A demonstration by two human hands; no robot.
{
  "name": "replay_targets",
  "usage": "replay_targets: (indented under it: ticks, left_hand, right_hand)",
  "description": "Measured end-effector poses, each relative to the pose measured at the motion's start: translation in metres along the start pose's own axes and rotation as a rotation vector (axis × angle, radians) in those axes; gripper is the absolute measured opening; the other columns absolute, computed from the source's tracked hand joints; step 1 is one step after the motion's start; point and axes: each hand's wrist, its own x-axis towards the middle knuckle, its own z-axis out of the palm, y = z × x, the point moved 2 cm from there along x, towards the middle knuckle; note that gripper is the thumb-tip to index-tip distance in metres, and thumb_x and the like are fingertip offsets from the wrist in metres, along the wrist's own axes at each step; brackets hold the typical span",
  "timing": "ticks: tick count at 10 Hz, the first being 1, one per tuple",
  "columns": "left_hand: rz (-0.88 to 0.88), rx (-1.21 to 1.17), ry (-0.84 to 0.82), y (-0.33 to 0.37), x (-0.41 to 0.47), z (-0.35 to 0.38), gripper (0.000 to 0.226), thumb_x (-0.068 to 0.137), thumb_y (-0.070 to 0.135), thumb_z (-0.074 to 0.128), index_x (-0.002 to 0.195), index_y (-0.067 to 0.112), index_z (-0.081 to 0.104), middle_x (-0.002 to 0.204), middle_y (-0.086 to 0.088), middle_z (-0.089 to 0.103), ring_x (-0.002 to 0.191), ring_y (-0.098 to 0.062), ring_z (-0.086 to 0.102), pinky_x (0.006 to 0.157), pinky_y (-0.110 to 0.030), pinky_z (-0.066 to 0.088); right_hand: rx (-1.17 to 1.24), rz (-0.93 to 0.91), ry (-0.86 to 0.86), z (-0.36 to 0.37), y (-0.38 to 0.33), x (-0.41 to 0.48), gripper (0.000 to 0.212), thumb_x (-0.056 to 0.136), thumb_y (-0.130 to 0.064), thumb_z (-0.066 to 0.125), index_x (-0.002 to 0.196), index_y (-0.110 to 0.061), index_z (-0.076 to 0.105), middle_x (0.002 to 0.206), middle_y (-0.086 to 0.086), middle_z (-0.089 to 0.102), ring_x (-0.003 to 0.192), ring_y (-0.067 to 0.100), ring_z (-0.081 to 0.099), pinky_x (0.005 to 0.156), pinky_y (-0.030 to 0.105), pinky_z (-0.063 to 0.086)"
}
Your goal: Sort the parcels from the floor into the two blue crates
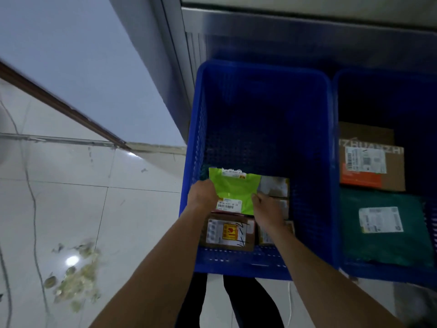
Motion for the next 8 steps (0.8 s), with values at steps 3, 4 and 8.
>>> replay_targets:
  ticks: [3, 4, 8]
  left_hand:
    - [-0.113, 0.109, -0.064, -0.008, 0.051, 0.074, 0.027, 0.100, 0.003, 0.048, 0.121, -0.002, 0.063, 0.122, -0.018, 0.066, 0.108, -0.029, 0.066, 0.083, -0.034, 0.055]
    - [-0.058, 0.128, -0.101, -0.003, 0.057, 0.079, 0.026, 0.101, 0.007, 0.049, 0.121, 0.001, 0.064, 0.125, -0.016, 0.064, 0.113, -0.028, 0.064, 0.088, -0.034, 0.057]
    - [-0.245, -0.469, -0.229, 0.012, -0.016, 0.009, 0.027, 0.100, 0.010, 0.039, 0.102, -0.004, 0.062, 0.116, -0.024, 0.066, 0.108, -0.037, 0.066, 0.093, -0.042, 0.056]
  right_hand:
    - [-0.292, -0.050, -0.006, 0.059, 0.037, 0.051, 0.039, 0.107, -0.037, 0.033, 0.105, -0.016, 0.066, 0.093, 0.013, 0.071, 0.085, 0.029, 0.067, 0.068, 0.035, 0.050]
    - [-0.291, -0.023, 0.028, 0.063, 0.041, 0.056, 0.036, 0.104, -0.045, 0.040, 0.106, -0.019, 0.065, 0.092, 0.007, 0.071, 0.083, 0.023, 0.067, 0.072, 0.038, 0.056]
    - [-0.301, -0.047, -0.075, 0.014, -0.029, -0.004, 0.044, 0.108, -0.043, 0.031, 0.117, -0.012, 0.060, 0.107, 0.013, 0.069, 0.097, 0.031, 0.066, 0.083, 0.042, 0.054]
